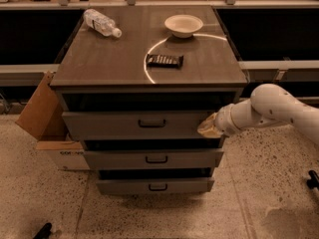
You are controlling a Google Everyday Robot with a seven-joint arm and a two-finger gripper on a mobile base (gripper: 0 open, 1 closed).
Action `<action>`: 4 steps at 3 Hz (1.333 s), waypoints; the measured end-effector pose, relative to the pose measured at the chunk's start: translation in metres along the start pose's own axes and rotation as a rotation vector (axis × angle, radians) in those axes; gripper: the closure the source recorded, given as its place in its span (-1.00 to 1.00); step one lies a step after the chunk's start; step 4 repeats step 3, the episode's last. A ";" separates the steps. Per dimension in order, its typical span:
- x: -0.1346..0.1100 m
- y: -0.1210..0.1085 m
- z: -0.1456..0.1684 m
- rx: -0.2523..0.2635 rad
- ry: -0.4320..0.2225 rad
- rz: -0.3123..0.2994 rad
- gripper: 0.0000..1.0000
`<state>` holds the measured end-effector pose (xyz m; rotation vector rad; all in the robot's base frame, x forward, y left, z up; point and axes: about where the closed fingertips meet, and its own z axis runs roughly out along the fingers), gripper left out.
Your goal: Close top drawer
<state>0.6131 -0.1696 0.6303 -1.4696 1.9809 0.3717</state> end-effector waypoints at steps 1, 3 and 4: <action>-0.001 -0.001 -0.003 -0.004 0.002 -0.002 1.00; 0.003 0.044 -0.071 -0.044 -0.021 -0.038 1.00; 0.003 0.044 -0.071 -0.044 -0.021 -0.038 1.00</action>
Offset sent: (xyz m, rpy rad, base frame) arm -0.0652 -0.0372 0.0470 0.0185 0.0078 0.0607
